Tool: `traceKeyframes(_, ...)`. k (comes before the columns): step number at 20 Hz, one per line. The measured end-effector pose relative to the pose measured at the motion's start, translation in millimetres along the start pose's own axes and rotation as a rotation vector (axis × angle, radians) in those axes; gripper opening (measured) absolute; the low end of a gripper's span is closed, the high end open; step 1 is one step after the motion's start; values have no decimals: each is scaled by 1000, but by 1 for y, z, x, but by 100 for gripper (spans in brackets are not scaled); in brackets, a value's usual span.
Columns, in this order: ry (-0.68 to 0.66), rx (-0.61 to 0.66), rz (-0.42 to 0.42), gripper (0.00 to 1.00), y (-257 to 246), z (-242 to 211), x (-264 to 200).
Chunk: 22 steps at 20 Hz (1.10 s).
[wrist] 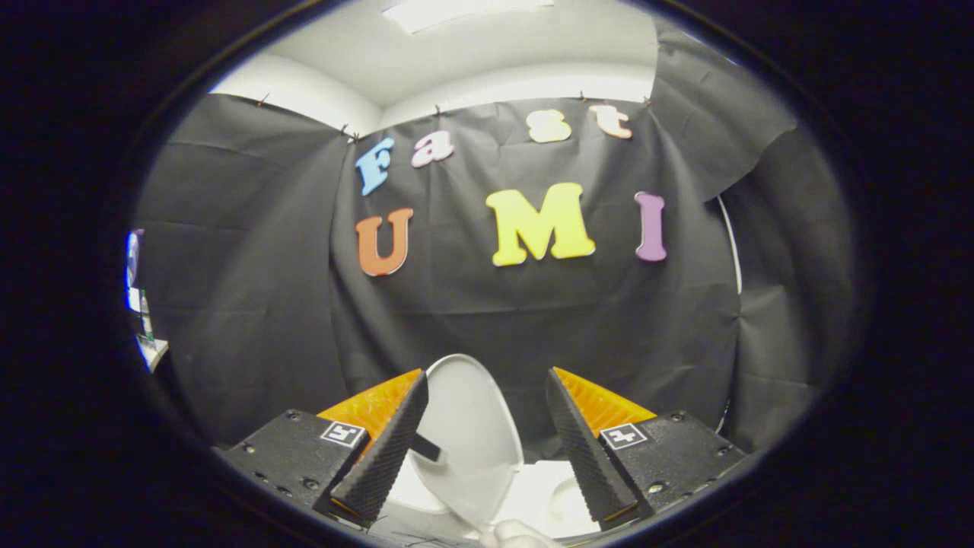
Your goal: Open the toilet lid.
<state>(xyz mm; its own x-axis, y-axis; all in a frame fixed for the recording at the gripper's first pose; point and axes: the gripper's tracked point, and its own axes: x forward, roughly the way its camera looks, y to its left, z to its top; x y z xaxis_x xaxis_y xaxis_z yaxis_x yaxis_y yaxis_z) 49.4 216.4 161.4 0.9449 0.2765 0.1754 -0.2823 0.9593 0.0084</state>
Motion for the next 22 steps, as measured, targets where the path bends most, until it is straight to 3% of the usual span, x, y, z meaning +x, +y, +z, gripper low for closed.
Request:
traceKeyframes(4,-98,-98,-87,98,-60,2,-34)
traceKeyframes(13,58,-6,-291,98,-194,-90,-97)
traceKeyframes(22,114,-12,-342,98,-225,-123,-113)
